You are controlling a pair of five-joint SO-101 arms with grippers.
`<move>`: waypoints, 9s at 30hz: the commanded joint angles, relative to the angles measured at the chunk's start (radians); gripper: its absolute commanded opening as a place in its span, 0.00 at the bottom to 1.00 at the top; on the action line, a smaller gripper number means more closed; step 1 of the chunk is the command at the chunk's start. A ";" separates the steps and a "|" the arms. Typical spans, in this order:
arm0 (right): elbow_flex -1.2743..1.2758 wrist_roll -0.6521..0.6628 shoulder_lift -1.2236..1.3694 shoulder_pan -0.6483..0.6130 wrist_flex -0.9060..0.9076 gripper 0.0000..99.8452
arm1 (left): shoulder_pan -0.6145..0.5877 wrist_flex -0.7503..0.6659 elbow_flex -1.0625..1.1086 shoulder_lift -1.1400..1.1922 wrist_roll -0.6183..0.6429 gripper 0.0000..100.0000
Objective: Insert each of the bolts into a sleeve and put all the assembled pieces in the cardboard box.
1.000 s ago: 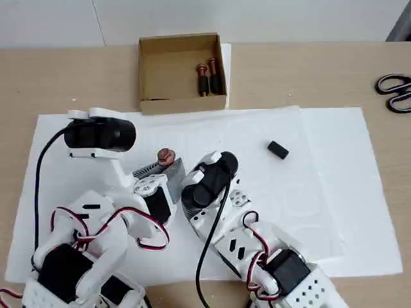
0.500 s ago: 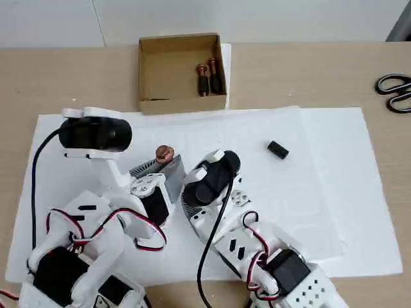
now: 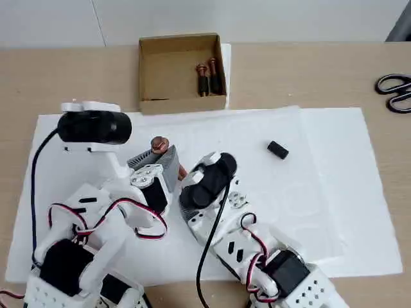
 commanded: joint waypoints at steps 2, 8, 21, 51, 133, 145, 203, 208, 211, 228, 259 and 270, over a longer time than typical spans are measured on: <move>-0.057 -0.008 0.001 -0.018 -0.007 0.00 | -0.003 -0.034 -0.005 0.002 -0.003 0.01; -0.055 -0.005 0.001 -0.012 -0.007 0.00 | -0.002 -0.028 -0.007 0.000 -0.003 0.01; -0.057 -0.003 0.001 0.035 -0.010 0.00 | 0.068 -0.003 -0.002 0.000 0.029 0.01; -0.127 -0.005 0.002 0.035 0.019 0.00 | 0.181 -0.002 0.076 0.002 0.000 0.01; -0.020 -0.003 -0.002 -0.008 -0.005 0.00 | 0.101 0.015 0.045 -0.002 -0.115 0.01; 0.021 -0.006 0.001 0.013 -0.019 0.00 | 0.002 0.009 -0.030 0.000 -0.075 0.01; -0.609 -0.238 0.797 0.550 0.521 0.00 | -0.146 0.523 -0.383 1.059 0.038 0.01; -0.611 -0.238 0.796 0.553 0.527 0.00 | -0.164 0.508 -0.378 1.135 0.038 0.01; -0.612 -0.238 0.796 0.547 0.527 0.00 | -0.212 0.505 -0.386 1.231 0.035 0.01; -0.654 -0.164 0.796 0.547 0.570 0.00 | -0.130 0.511 -0.427 1.249 -0.051 0.01; -0.549 -0.003 0.814 0.624 0.496 0.19 | -0.259 0.557 -0.498 1.249 -0.385 0.01; -1.030 0.149 1.184 0.762 0.736 0.19 | -0.402 0.559 -0.605 1.249 -0.350 0.01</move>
